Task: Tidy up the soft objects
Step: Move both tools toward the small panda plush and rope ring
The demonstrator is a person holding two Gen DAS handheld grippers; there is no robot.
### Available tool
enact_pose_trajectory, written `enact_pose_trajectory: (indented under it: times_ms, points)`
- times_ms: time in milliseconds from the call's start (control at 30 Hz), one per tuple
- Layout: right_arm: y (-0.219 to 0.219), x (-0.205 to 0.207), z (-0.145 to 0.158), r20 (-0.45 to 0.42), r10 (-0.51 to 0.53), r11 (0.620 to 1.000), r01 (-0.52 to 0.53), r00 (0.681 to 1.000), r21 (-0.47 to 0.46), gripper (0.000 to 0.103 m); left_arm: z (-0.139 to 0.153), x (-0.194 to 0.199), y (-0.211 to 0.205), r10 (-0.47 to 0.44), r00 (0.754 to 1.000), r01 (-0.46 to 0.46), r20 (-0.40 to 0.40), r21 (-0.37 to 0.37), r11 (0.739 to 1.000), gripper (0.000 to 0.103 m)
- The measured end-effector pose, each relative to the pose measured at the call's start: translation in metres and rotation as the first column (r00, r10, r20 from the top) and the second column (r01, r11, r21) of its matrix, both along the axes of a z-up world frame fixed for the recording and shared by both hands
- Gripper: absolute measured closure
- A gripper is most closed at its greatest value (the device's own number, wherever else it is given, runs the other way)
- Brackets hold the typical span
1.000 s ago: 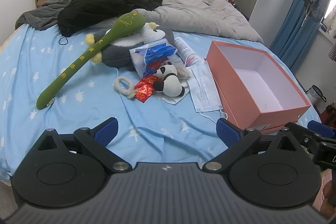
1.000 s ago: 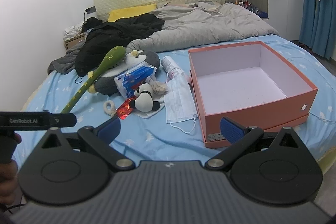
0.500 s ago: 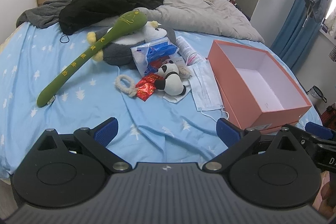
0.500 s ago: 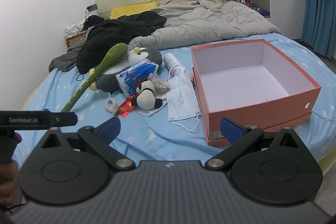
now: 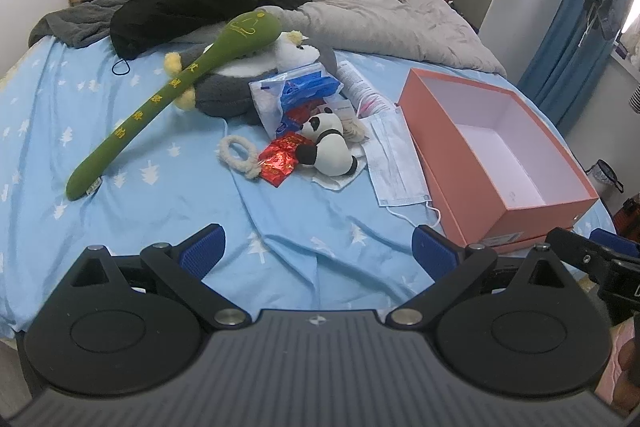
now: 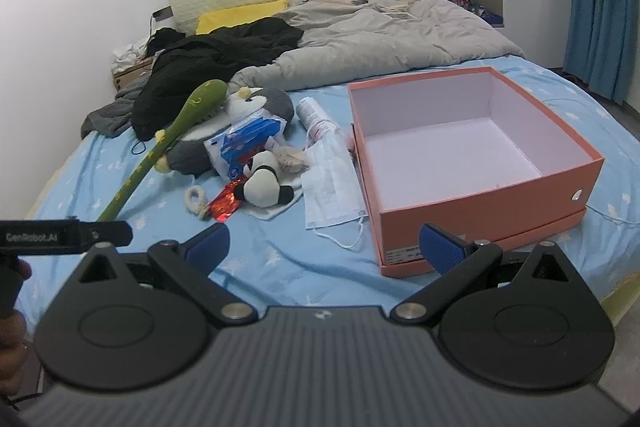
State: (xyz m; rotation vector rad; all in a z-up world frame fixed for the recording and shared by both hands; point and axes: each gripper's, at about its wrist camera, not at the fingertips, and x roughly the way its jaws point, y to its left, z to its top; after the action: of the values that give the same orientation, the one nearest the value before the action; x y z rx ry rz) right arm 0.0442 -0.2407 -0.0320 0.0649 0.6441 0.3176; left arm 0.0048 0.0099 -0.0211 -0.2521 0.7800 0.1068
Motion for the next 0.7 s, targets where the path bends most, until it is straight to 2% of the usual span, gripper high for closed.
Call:
enact_pose_trajectory:
  times_ms: [700]
  points:
    - [0.011, 0.004, -0.007, -0.026, 0.027, 1.000, -0.027, 0.999, -0.005, 0.000, -0.011, 0.005, 0.011, 0.013, 1.000, -0.013, -0.016, -0.008, 1.000, 0.002]
